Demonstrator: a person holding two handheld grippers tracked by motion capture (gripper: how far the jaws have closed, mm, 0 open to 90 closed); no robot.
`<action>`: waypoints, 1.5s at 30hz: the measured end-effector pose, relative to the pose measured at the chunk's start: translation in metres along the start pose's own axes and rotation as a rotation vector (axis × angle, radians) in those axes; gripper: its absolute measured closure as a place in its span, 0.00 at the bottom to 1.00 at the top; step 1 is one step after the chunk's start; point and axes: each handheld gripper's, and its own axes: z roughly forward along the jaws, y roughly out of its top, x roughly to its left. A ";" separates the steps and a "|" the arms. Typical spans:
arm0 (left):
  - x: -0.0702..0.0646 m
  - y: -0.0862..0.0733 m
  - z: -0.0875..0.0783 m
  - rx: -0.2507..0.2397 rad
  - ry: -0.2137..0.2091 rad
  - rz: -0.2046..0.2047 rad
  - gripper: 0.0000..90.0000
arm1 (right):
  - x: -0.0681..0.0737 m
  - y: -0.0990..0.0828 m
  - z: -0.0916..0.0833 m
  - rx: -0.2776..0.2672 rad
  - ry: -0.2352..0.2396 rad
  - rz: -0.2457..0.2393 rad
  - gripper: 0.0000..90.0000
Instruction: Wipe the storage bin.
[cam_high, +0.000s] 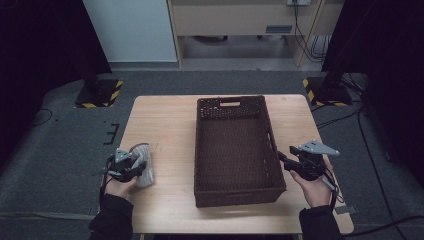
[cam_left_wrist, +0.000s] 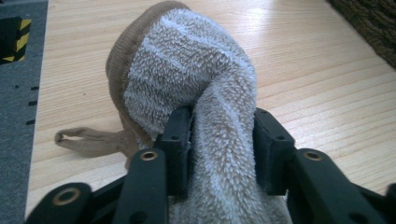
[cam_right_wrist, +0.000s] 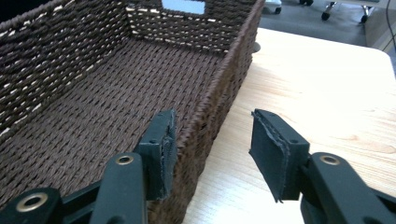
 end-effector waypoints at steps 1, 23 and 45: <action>0.000 0.000 0.000 -0.001 -0.004 -0.003 0.61 | -0.003 0.000 -0.002 -0.012 -0.008 0.010 0.55; -0.028 0.027 -0.044 -0.160 -0.065 0.004 0.40 | -0.027 -0.007 -0.008 -0.040 -0.071 0.039 0.50; -0.130 0.038 -0.051 -0.244 -0.274 0.093 0.38 | -0.035 -0.018 0.002 -0.012 -0.105 0.008 0.47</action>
